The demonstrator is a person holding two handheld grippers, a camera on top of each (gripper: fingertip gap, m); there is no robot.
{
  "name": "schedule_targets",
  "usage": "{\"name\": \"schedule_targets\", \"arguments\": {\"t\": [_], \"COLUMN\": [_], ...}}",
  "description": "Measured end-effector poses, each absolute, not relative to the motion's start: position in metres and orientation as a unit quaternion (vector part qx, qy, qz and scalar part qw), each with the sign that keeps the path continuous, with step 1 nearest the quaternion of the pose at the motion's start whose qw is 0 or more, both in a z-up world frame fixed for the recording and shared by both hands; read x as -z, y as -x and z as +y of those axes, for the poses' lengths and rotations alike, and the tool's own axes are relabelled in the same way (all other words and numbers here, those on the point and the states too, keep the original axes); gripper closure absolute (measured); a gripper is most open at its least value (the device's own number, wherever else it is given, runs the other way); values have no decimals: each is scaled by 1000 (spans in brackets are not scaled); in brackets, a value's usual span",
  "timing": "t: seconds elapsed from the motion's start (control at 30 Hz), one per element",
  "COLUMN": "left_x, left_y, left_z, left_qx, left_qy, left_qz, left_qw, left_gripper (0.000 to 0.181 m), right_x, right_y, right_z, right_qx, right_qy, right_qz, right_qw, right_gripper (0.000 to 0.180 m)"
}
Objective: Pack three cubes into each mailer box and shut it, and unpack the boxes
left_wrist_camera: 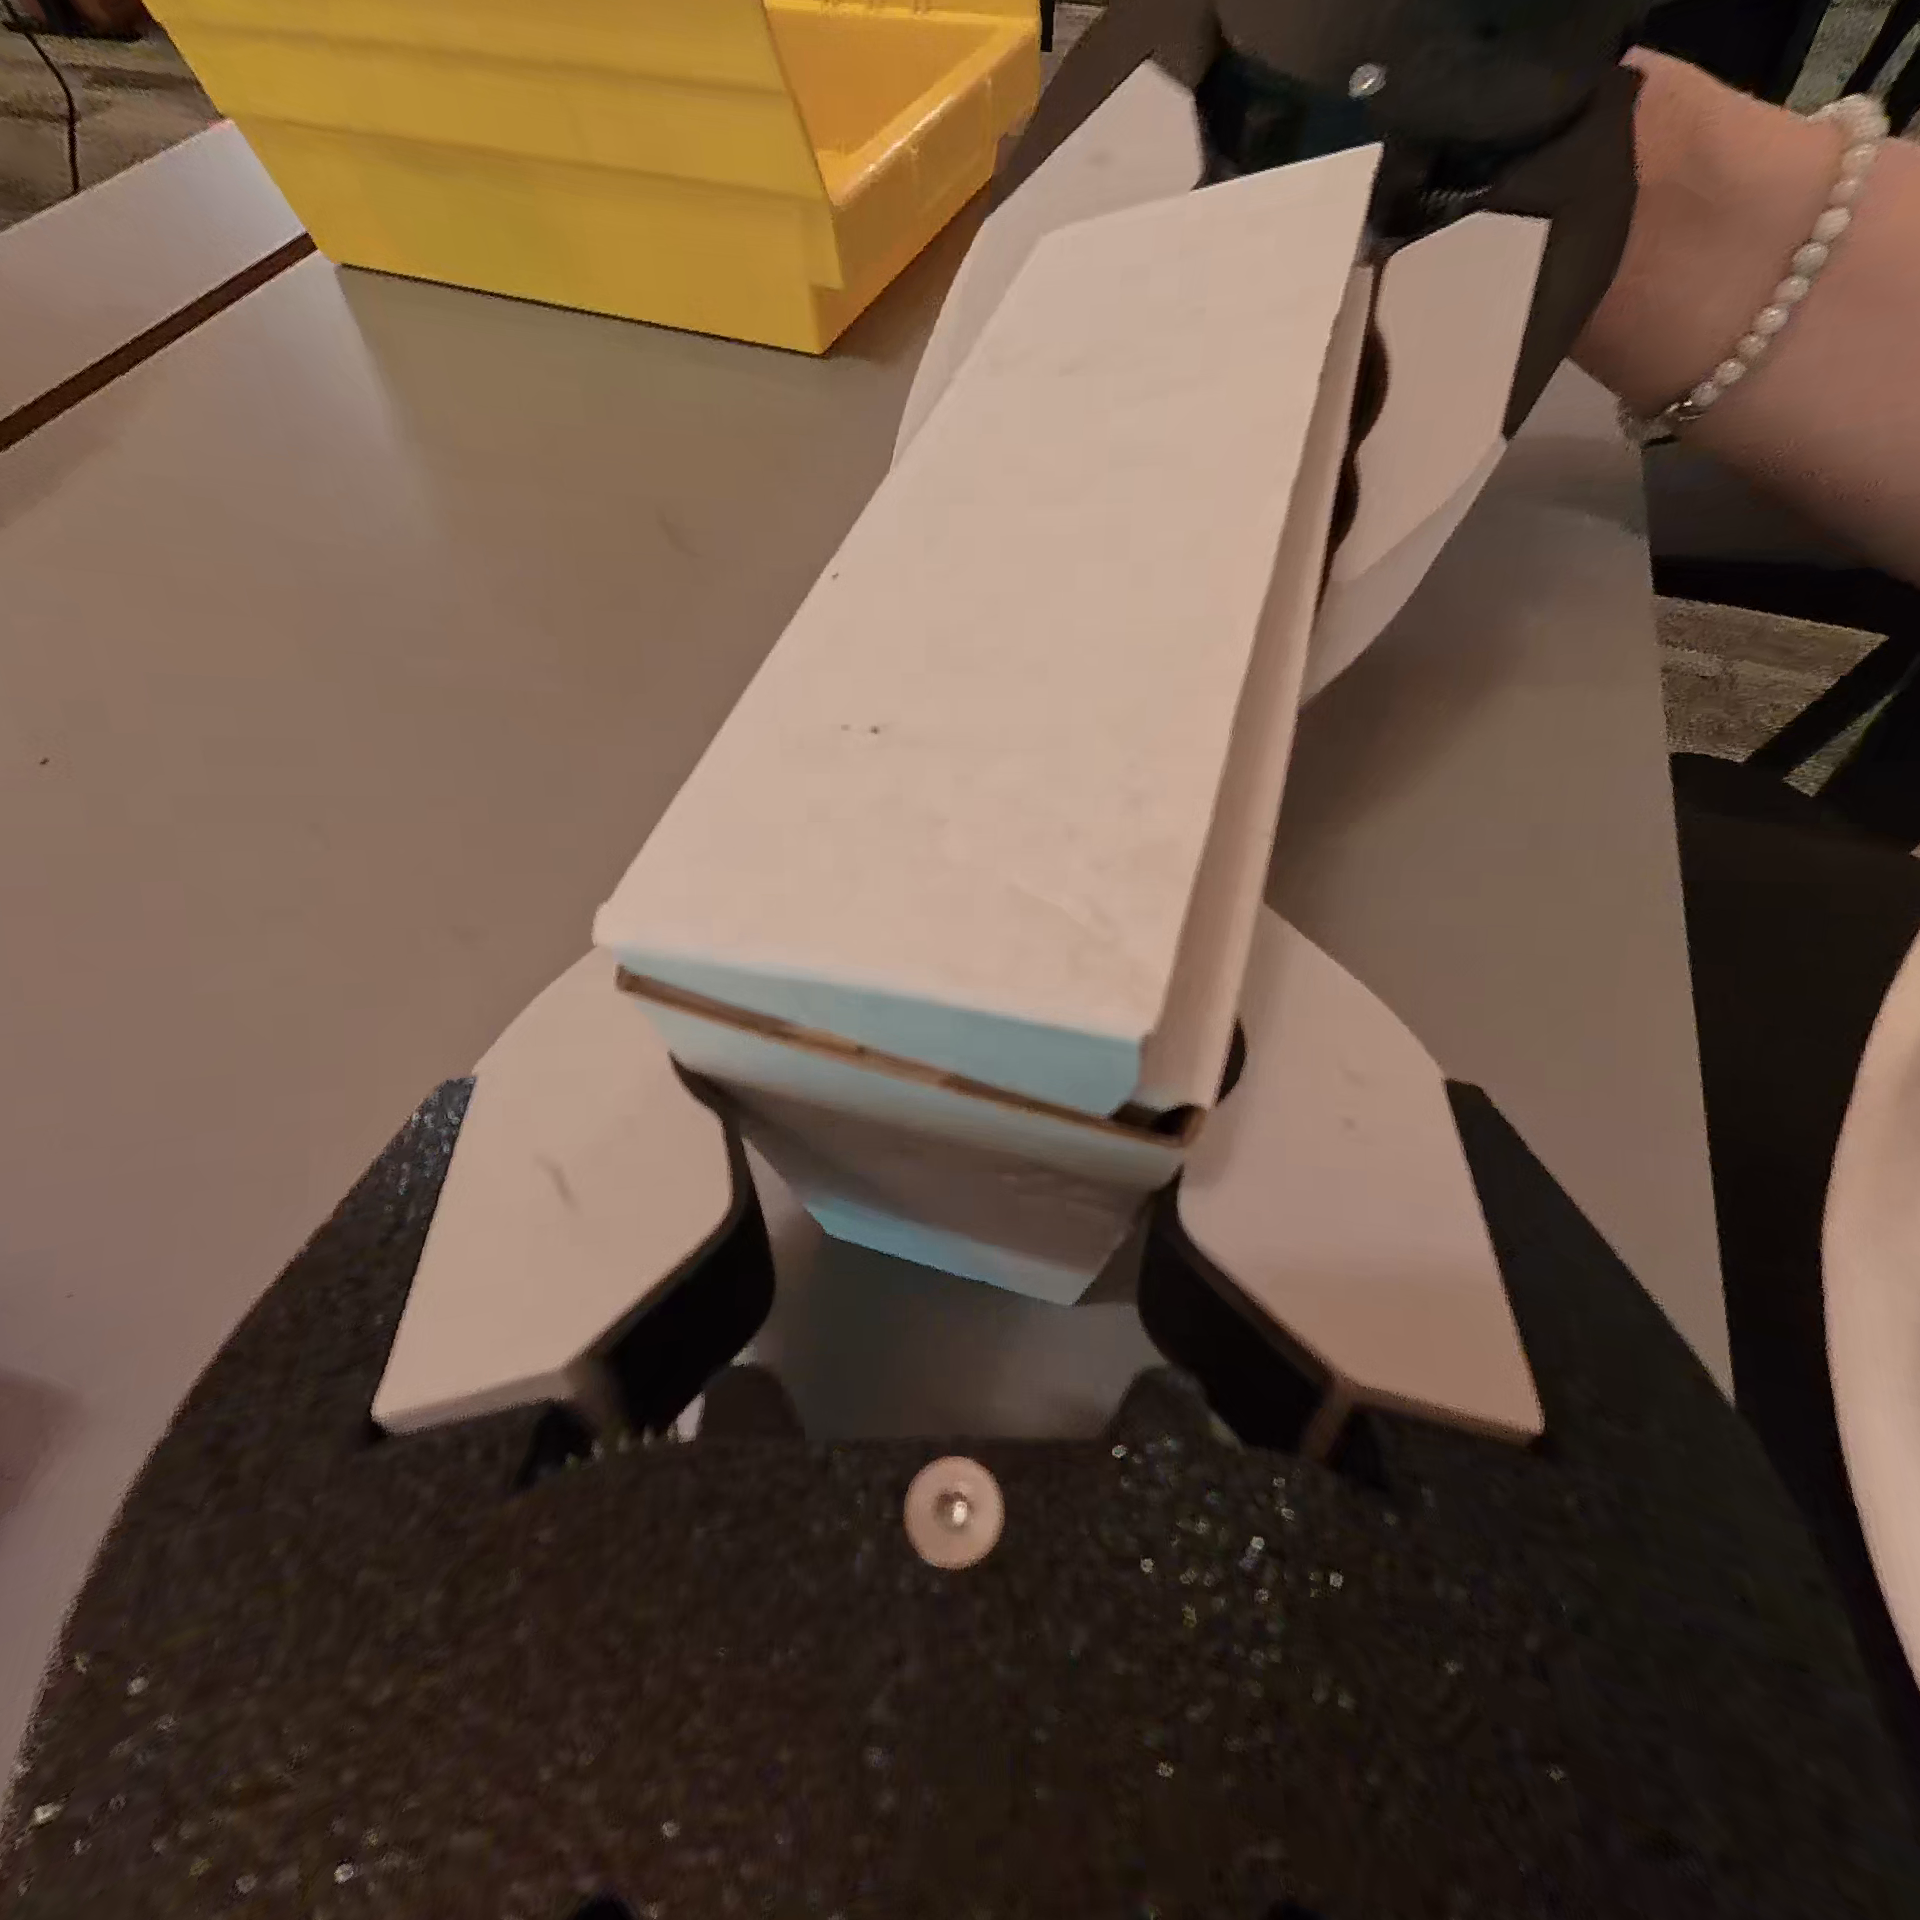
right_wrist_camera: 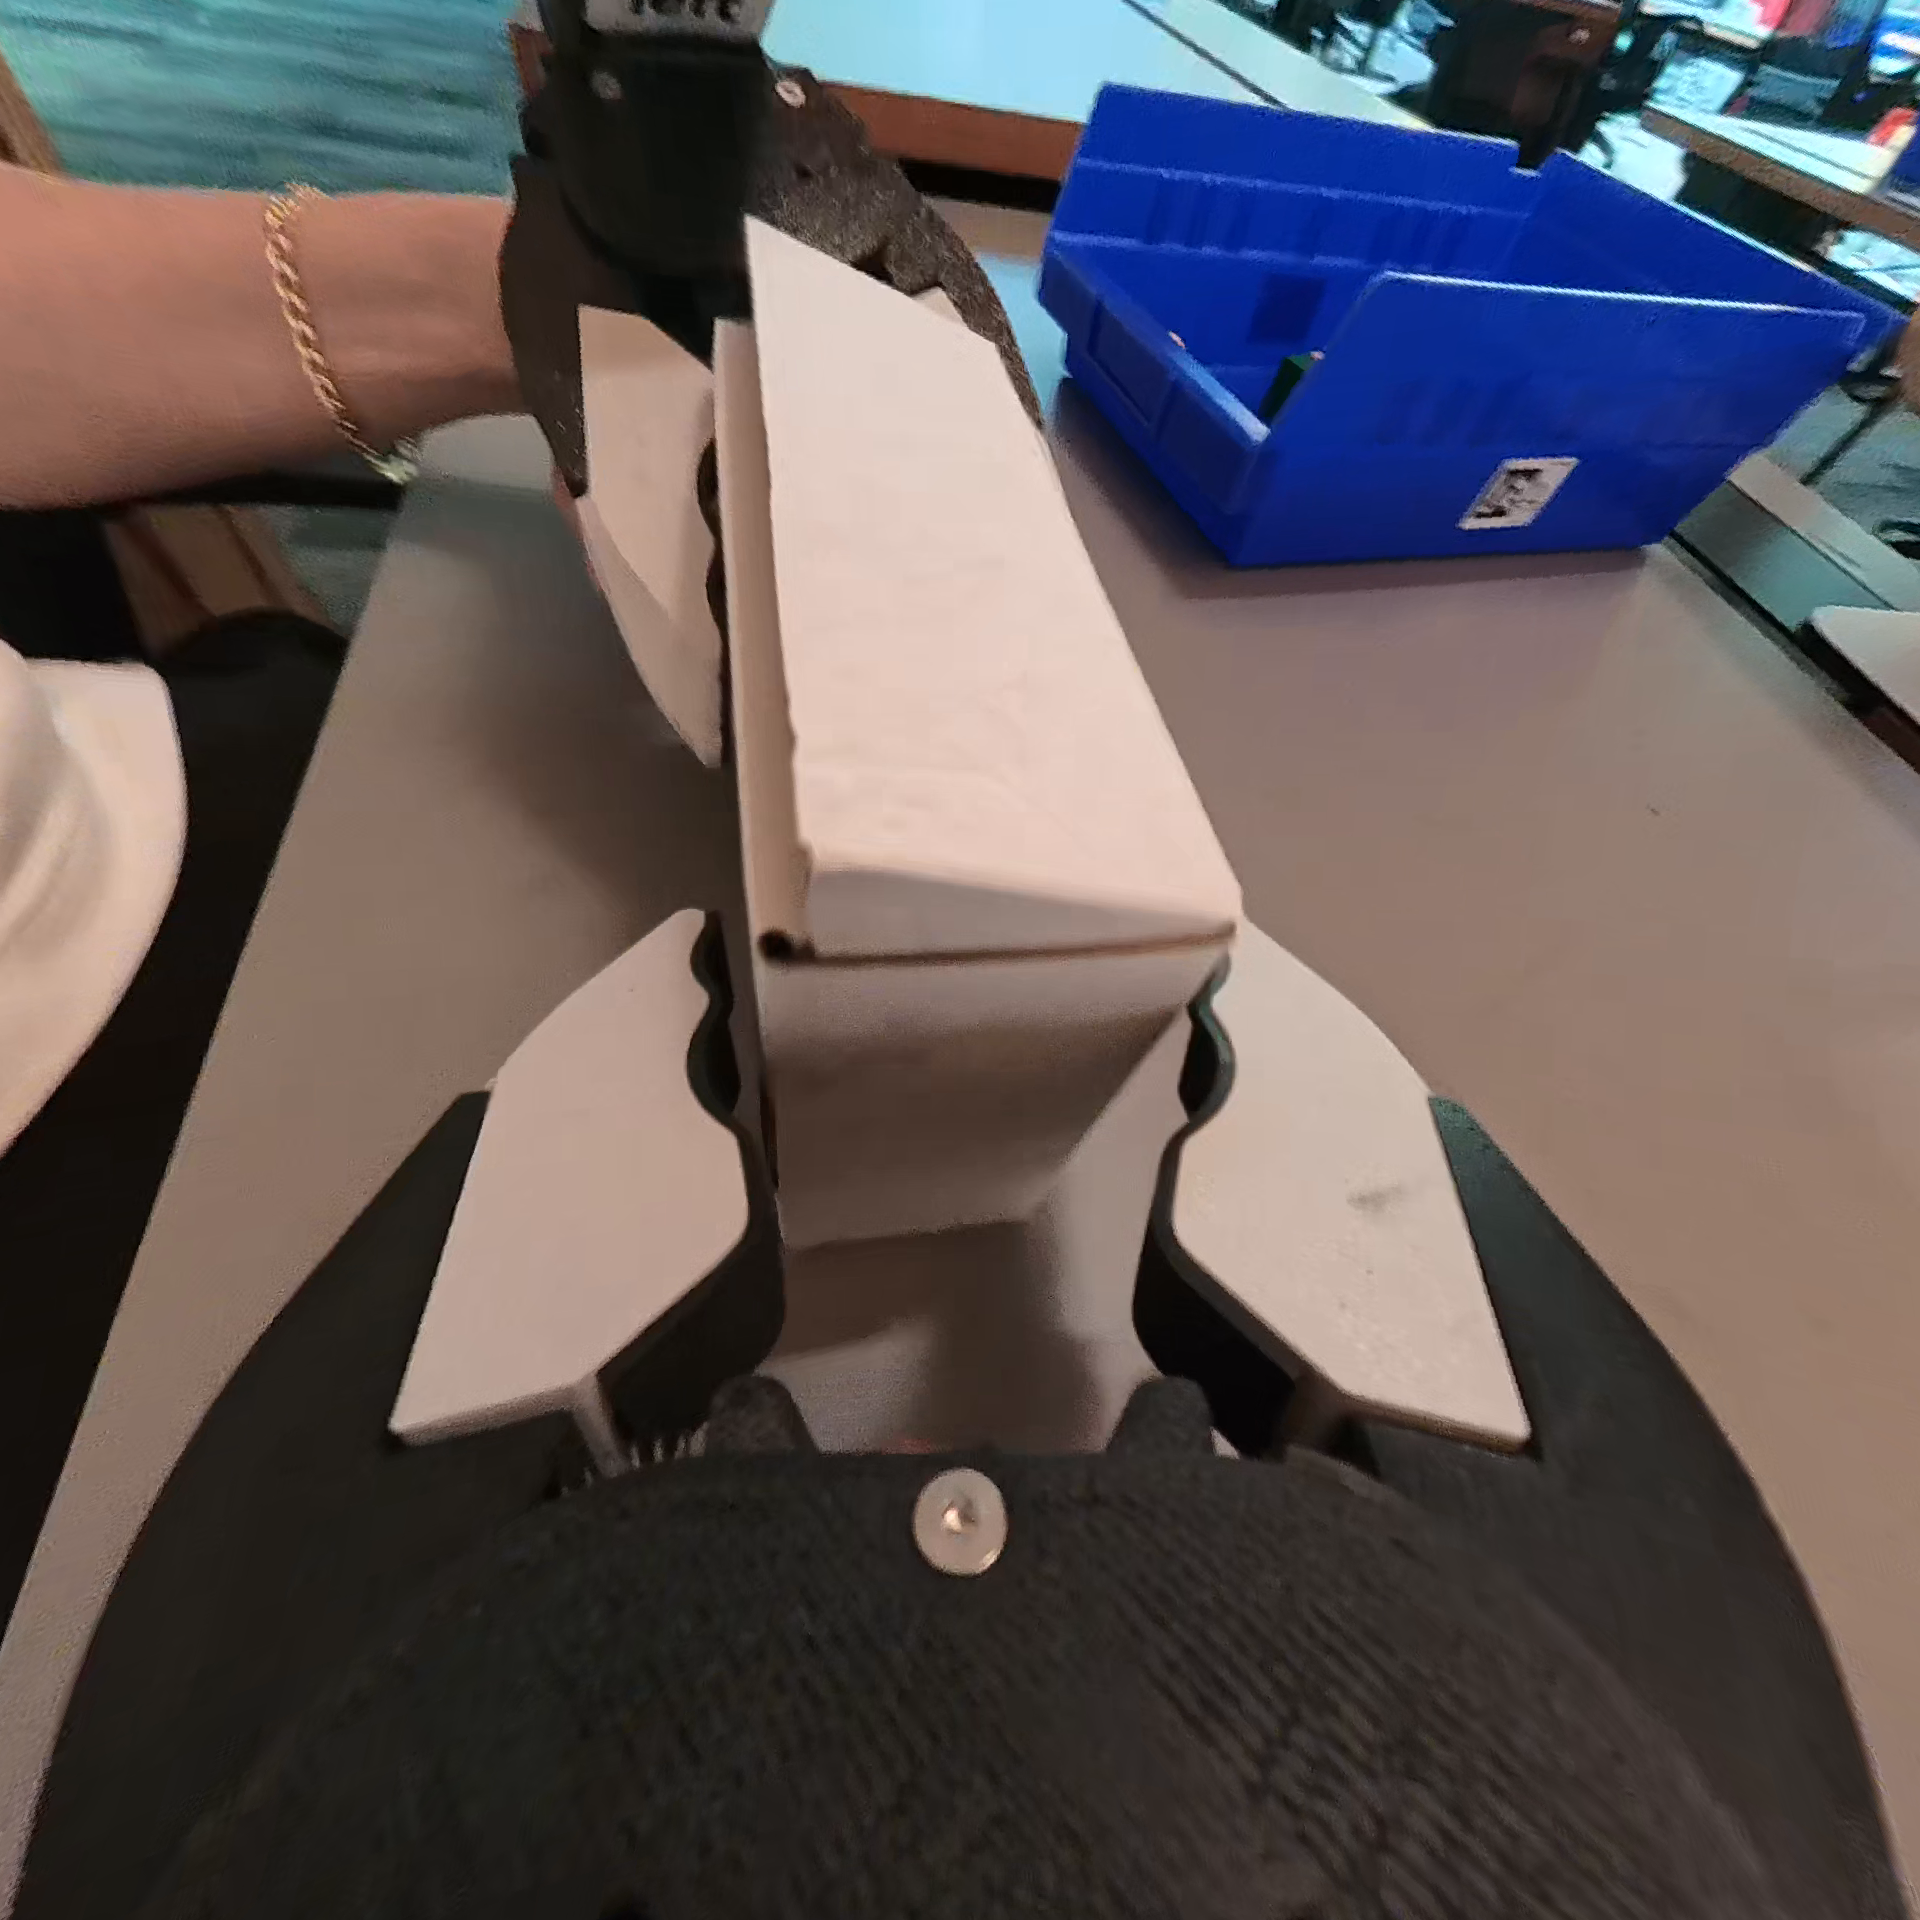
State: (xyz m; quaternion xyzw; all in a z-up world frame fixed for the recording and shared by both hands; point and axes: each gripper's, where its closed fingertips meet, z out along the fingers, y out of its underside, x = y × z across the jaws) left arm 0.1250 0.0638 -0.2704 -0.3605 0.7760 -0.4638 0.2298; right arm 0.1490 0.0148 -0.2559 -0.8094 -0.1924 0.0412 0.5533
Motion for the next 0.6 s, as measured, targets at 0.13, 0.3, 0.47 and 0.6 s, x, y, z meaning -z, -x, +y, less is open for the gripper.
{"name": "schedule_targets", "arguments": {"t": [0.13,0.3,0.47,0.6], "left_x": [270,270,270,270], "left_y": [-127,-127,-128,-128], "left_z": [66,66,66,67], "left_qx": [466,466,463,462], "left_qy": [366,365,366,367], "left_qz": [773,773,773,773], "left_qw": [228,228,232,234], "left_gripper": [93,93,93,93], "right_x": [218,171,178,182], "right_y": [-166,-163,-160,-159], "right_z": [-6,-15,-2,6], "right_qx": [8,200,321,342], "right_qy": [795,769,770,770], "right_qz": [-161,-213,-295,-341], "right_qw": [584,568,465,416], "right_gripper": [95,104,117,126]}}
